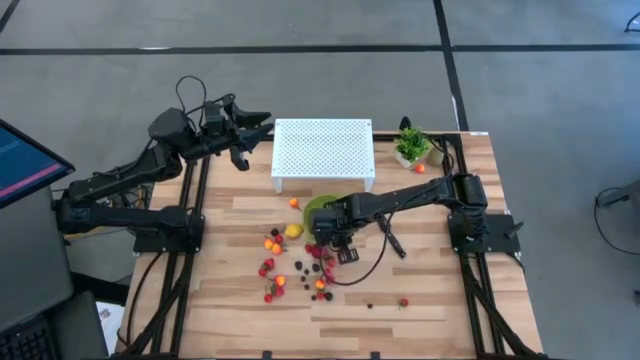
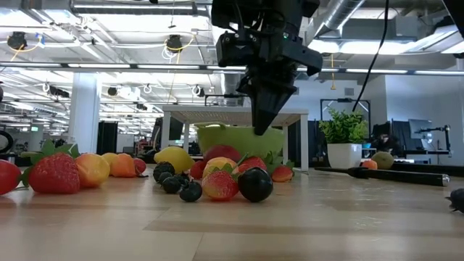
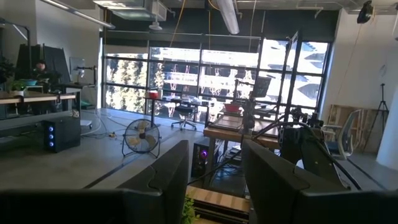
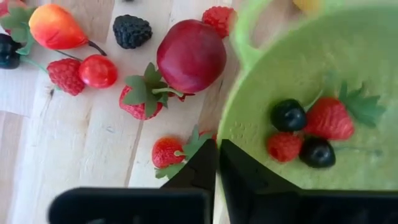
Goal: Pick & Place Fruit
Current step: Put the green strainer bowl on the shelf
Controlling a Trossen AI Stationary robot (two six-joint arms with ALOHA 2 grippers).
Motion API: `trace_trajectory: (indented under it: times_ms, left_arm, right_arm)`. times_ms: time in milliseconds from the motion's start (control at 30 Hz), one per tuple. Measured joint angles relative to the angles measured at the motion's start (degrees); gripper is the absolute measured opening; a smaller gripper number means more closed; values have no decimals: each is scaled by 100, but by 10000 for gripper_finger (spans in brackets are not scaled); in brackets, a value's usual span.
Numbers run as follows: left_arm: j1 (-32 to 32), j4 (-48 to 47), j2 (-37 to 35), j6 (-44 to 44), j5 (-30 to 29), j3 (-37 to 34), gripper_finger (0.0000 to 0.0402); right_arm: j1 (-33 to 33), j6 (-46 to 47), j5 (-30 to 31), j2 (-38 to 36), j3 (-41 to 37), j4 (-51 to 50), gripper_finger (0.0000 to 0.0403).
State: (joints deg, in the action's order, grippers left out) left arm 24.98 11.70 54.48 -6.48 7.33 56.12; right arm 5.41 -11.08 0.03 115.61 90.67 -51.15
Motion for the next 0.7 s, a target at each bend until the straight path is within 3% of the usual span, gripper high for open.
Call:
trace_trajectory:
  times_ms: [700]
  left_arm:
    - [-1,0,0,0,0,-2,142]
  right_arm:
    - [110,62,85,-50,0,-20,1]
